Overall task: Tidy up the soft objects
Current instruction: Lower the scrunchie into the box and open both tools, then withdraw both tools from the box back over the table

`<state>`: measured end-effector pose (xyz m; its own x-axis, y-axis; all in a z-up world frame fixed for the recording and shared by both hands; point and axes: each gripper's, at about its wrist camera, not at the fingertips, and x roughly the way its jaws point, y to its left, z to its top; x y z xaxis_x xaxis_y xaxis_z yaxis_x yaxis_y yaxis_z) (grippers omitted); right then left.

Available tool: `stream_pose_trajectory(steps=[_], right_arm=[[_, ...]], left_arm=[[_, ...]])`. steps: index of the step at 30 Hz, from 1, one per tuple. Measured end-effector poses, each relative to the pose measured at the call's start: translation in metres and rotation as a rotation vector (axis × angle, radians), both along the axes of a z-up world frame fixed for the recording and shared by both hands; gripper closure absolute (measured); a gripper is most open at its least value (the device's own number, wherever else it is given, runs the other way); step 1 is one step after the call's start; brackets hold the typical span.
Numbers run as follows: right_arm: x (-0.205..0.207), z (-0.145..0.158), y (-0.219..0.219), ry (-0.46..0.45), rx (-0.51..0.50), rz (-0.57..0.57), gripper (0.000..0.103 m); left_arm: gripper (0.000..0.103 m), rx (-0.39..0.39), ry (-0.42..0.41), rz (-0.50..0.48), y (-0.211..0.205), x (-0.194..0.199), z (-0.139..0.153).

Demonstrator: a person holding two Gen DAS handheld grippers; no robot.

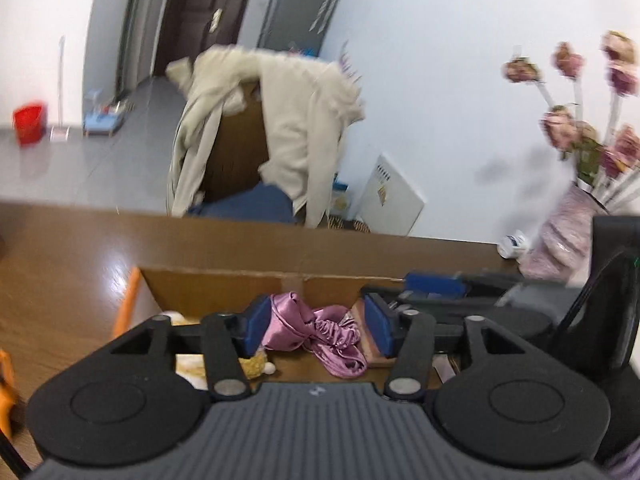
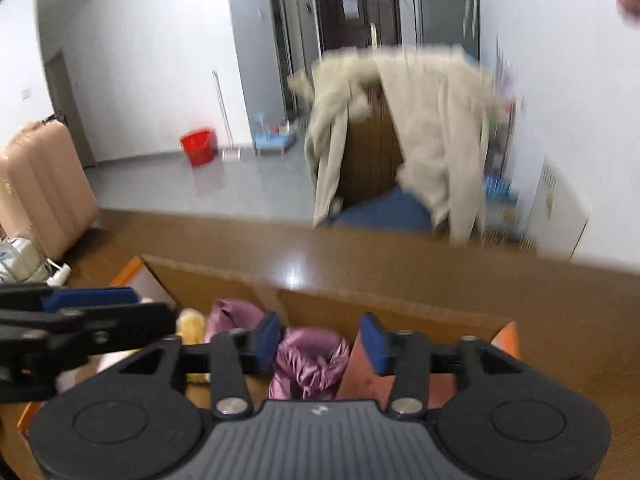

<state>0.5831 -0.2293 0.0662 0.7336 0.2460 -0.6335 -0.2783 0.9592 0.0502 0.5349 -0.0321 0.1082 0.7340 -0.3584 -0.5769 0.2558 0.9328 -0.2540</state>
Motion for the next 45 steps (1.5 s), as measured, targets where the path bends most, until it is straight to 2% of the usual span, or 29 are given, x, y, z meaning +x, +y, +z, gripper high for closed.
stream_pose_trajectory(steps=[2,8,11,12,16,18,20,23,27,30,33,37,39,45], right_arm=[[-0.02,0.025,-0.007,-0.049,-0.008,-0.004,0.054],[-0.097,0.087,-0.031,-0.181,-0.009,0.001,0.028],[-0.142,0.105,-0.038,-0.241,-0.02,0.018,0.022],[-0.157,0.109,-0.041,-0.26,-0.015,0.024,0.02],[-0.224,0.111,-0.052,-0.307,0.016,0.036,0.016],[-0.258,0.098,-0.057,-0.318,0.046,0.05,0.011],[-0.294,0.085,-0.059,-0.318,0.071,0.057,0.011],[-0.345,0.056,-0.058,-0.322,0.095,0.064,0.011],[-0.404,0.005,-0.049,-0.316,0.111,0.036,0.004],[-0.425,-0.028,-0.042,-0.228,0.133,0.039,0.01],[-0.429,-0.044,-0.036,-0.165,0.146,0.071,0.017],[-0.429,-0.048,-0.03,-0.15,0.148,0.025,0.021],[-0.427,-0.049,-0.031,-0.145,0.167,0.007,0.028],[-0.401,-0.056,-0.03,-0.12,0.23,-0.053,0.029]], left_arm=[[0.043,0.033,-0.039,-0.007,0.005,-0.02,0.016],[0.033,0.133,-0.153,0.043,0.032,-0.086,0.049],[0.027,0.153,-0.208,0.074,0.045,-0.125,0.058],[0.022,0.16,-0.232,0.086,0.05,-0.141,0.059],[0.012,0.216,-0.359,0.143,0.063,-0.214,0.054],[0.006,0.225,-0.411,0.176,0.069,-0.251,0.043],[0.004,0.209,-0.434,0.193,0.073,-0.287,0.028],[0.001,0.179,-0.397,0.206,0.077,-0.332,0.001],[0.0,0.153,-0.315,0.253,0.084,-0.378,-0.04],[0.0,0.15,-0.221,0.267,0.093,-0.392,-0.061],[0.0,0.162,-0.193,0.293,0.105,-0.392,-0.066],[0.0,0.178,-0.199,0.297,0.102,-0.383,-0.067],[0.0,0.177,-0.197,0.282,0.094,-0.38,-0.069],[0.0,0.136,-0.138,0.228,0.079,-0.359,-0.082]])
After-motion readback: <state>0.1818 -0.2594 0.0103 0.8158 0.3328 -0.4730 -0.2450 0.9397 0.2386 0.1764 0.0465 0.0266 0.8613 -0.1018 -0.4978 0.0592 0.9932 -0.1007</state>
